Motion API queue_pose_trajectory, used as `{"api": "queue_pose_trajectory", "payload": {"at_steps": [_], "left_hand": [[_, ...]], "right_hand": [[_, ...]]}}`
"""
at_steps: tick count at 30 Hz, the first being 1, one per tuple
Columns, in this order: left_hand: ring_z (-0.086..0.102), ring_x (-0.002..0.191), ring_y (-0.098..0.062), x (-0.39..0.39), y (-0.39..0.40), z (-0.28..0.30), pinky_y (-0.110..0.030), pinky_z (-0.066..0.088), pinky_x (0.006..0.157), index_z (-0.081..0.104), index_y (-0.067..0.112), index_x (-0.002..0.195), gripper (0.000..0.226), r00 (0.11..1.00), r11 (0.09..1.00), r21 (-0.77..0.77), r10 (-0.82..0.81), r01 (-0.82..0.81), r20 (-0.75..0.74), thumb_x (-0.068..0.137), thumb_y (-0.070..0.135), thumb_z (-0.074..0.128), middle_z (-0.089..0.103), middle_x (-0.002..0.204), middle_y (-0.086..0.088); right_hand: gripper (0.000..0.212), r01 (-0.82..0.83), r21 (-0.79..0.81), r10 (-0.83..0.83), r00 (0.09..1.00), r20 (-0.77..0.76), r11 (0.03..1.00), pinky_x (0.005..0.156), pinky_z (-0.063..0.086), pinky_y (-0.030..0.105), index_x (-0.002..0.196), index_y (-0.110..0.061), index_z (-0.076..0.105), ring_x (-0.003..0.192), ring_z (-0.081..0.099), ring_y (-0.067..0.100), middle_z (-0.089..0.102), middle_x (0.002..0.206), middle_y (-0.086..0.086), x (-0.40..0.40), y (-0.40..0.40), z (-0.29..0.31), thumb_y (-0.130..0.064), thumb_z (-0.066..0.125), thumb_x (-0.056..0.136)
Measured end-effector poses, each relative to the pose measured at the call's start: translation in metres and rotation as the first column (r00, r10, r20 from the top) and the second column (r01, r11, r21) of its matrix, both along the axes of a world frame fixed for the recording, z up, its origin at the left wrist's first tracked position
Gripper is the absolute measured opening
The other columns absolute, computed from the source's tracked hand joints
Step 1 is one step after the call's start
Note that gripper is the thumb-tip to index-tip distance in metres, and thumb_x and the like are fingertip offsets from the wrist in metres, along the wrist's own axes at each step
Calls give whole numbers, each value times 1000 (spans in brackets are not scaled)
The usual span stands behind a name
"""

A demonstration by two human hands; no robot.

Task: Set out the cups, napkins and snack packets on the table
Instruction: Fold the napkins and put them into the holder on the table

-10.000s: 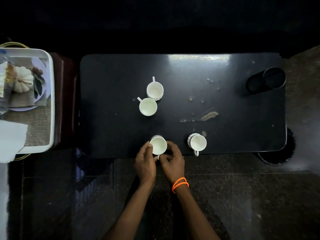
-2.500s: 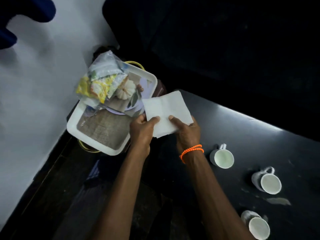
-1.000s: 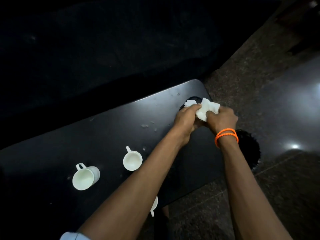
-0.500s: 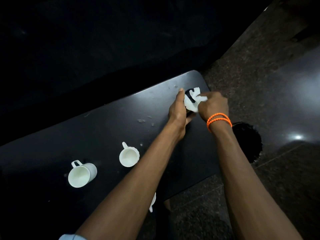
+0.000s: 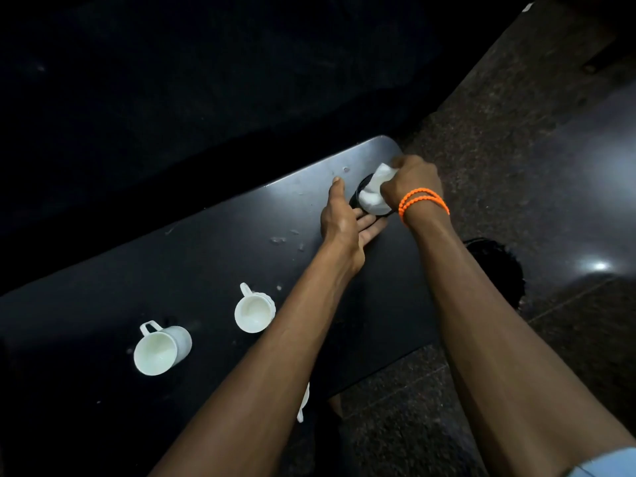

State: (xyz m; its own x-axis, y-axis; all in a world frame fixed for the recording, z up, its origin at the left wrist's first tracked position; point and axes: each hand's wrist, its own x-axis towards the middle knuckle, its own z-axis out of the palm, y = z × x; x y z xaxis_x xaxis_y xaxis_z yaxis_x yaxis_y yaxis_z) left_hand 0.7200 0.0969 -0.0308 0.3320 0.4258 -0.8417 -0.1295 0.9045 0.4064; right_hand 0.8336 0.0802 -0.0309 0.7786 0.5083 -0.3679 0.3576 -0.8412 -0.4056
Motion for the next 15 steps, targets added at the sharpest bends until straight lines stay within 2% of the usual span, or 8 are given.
{"api": "queue_pose_trajectory", "payload": {"at_steps": [1, 3, 5, 7, 9, 11, 13, 15], "left_hand": [[71, 77, -26, 0, 0, 0, -48, 63, 91, 47, 4, 143, 59, 1000, 1000, -6, 5, -5, 0, 105, 50, 49, 68, 104, -18], [71, 78, -27, 0, 0, -2, -49, 62, 93, 43, 5, 149, 64, 1000, 1000, -13, 20, -20, 8, 105, 50, 51, 68, 99, -17], [71, 81, -27, 0, -1, -4, -45, 63, 89, 42, 5, 151, 66, 1000, 1000, -18, 21, -21, 10, 104, 51, 52, 66, 119, -24], [72, 96, -31, -1, 0, -10, -39, 64, 81, 42, 5, 152, 69, 999, 1000, 2, 18, -18, -32, 104, 53, 51, 58, 141, -27], [67, 114, -32, -1, 2, -19, -34, 62, 74, 48, 5, 150, 68, 992, 996, 83, -1, 11, -127, 103, 55, 49, 56, 145, -23], [62, 116, -26, -3, 5, -31, -33, 59, 75, 56, 9, 142, 63, 975, 977, 196, -40, 84, -219, 103, 58, 46, 57, 143, -17], [58, 127, -24, -5, 8, -40, -36, 56, 85, 56, 15, 144, 62, 964, 950, 263, -104, 170, -247, 104, 60, 42, 55, 150, -9], [48, 143, -21, -5, 11, -48, -40, 51, 101, 46, 20, 155, 67, 953, 917, 296, -206, 266, -220, 105, 63, 35, 46, 161, -2]], "right_hand": [[43, -2, 30, 3, 1000, -18, 1000, 97, 52, 37, 126, -15, 69, 118, 64, 39, 68, 127, 21, 0, -3, -2, -10, 65, 83], [46, -3, 97, 5, 1000, -15, 995, 97, 52, 35, 127, -14, 69, 117, 65, 36, 70, 125, 19, -1, -11, -7, -7, 65, 82], [44, 19, 177, -22, 1000, 14, 984, 95, 52, 35, 129, -13, 66, 114, 65, 34, 69, 123, 17, -2, -19, -13, -16, 66, 86], [43, 91, 277, -111, 992, 58, 957, 96, 50, 34, 130, -12, 64, 115, 64, 30, 69, 123, 15, -5, -26, -18, -32, 64, 92], [44, 220, 392, -258, 965, 46, 893, 98, 50, 34, 126, -11, 67, 113, 65, 27, 71, 120, 12, -7, -33, -21, -43, 60, 96], [42, 373, 439, -388, 920, -58, 818, 96, 51, 34, 112, -14, 72, 106, 67, 25, 74, 107, 6, -9, -39, -27, -50, 55, 97], [46, 509, 398, -445, 861, -247, 763, 91, 54, 36, 96, -22, 73, 97, 65, 21, 72, 94, -3, -11, -43, -32, -60, 47, 98], [55, 623, 311, -432, 749, -502, 718, 87, 59, 44, 111, -28, 73, 105, 64, 19, 71, 112, -4, -14, -46, -37, -68, 38, 97]]}}
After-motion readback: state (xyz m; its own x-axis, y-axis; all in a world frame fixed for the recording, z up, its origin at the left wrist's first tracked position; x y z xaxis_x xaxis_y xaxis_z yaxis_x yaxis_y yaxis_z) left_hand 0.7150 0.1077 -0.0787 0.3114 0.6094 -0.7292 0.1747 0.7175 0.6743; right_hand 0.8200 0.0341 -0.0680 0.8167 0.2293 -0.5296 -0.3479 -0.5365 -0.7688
